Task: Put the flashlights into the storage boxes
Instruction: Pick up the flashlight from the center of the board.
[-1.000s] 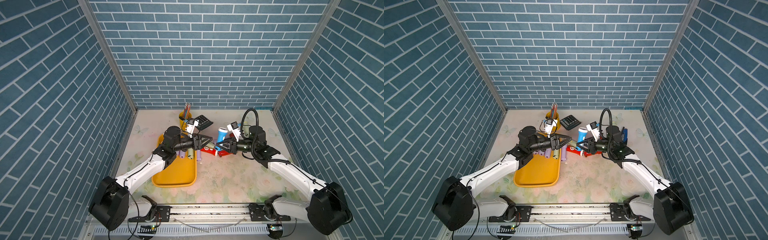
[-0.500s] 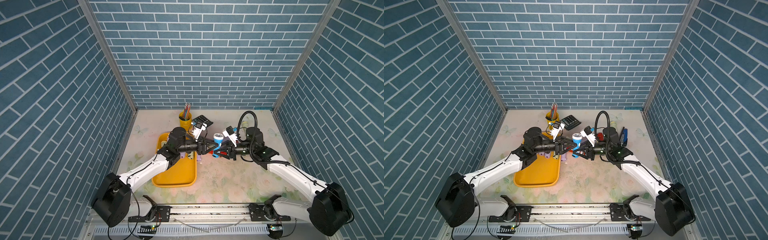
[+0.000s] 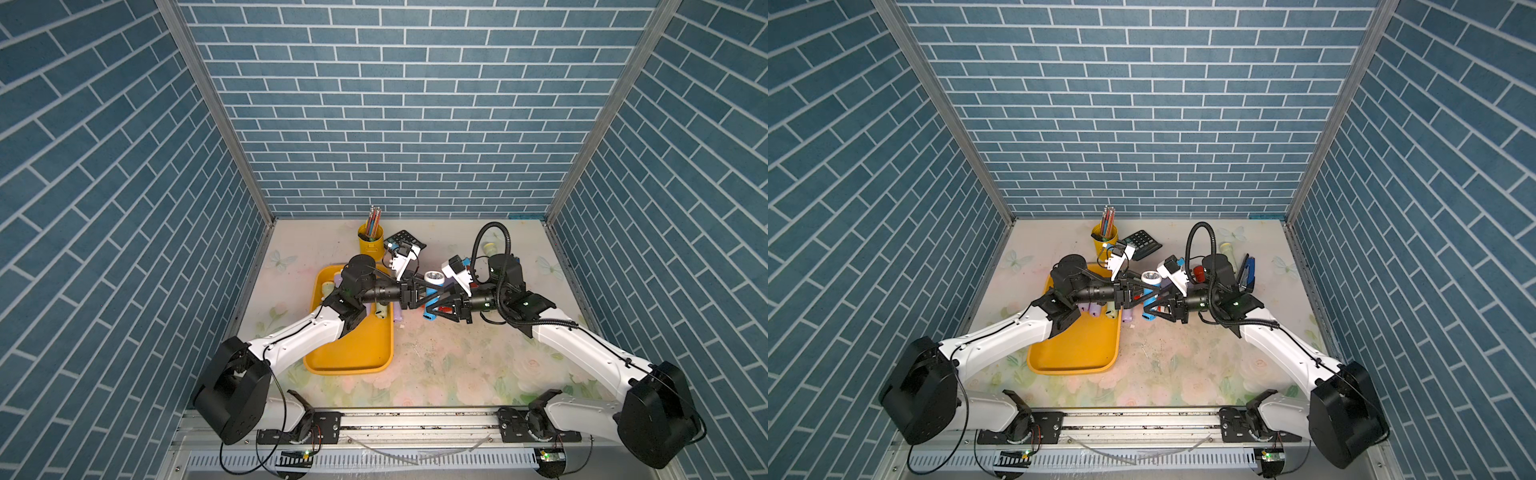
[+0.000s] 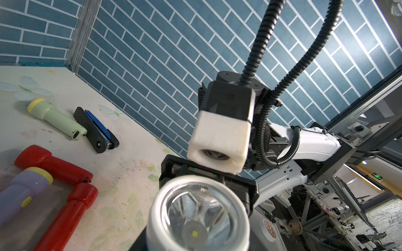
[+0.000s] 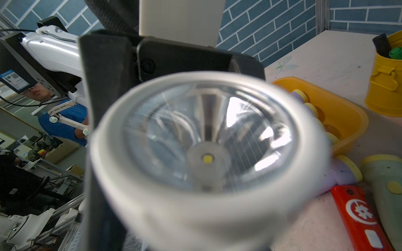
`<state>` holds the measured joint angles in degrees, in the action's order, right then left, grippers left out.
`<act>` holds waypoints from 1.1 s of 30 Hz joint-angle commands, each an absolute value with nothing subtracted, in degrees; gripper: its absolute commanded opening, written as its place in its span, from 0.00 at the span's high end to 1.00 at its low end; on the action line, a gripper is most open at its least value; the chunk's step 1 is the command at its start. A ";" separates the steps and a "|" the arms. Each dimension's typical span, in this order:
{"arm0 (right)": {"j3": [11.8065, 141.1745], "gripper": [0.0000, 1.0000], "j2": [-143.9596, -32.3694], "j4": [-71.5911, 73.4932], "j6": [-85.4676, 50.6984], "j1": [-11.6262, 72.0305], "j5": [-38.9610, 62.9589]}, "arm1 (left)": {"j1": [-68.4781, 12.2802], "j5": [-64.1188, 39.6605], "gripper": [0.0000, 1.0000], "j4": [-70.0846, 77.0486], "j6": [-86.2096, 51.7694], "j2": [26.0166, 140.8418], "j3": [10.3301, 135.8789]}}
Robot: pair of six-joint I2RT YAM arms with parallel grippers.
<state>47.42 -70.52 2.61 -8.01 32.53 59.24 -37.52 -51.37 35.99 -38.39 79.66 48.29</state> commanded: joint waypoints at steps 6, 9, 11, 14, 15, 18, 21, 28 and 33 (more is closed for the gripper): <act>51.59 0.97 -72.51 -0.17 -1.54 33.70 61.17 | -38.33 -51.69 0.48 42.45 -40.96 80.60 49.40; 51.64 0.97 -72.86 -0.43 -1.41 33.80 60.78 | -38.41 -51.76 0.52 42.54 -41.04 80.34 49.31; 51.51 0.97 -72.86 -0.61 -1.41 33.95 60.05 | -38.42 -51.68 0.56 42.24 -40.89 80.04 49.16; 51.16 0.96 -72.56 -0.81 -1.79 33.95 58.71 | -38.39 -50.81 0.62 41.04 -40.09 79.38 48.82; 51.02 0.95 -72.39 -0.85 -2.00 33.84 58.31 | -38.38 -50.49 0.63 40.36 -39.60 79.04 48.70; 50.22 0.85 -71.62 -0.80 -3.26 33.92 56.04 | -38.39 -49.62 0.64 37.44 -37.59 77.72 48.54; 48.22 0.70 -69.88 0.99 -5.80 33.88 52.31 | -38.35 -47.97 0.66 32.56 -34.53 75.77 48.41; 44.60 0.35 -65.72 5.64 -11.44 33.93 45.55 | -38.01 -43.96 0.69 22.16 -28.71 72.05 48.16; 42.84 0.01 -63.54 6.05 -12.23 33.93 43.84 | -37.47 -39.98 0.71 16.29 -27.65 70.53 47.97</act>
<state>44.97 -65.52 4.25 -11.64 34.06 46.70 -37.89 -43.09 21.26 -29.91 71.92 48.16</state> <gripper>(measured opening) 0.988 0.507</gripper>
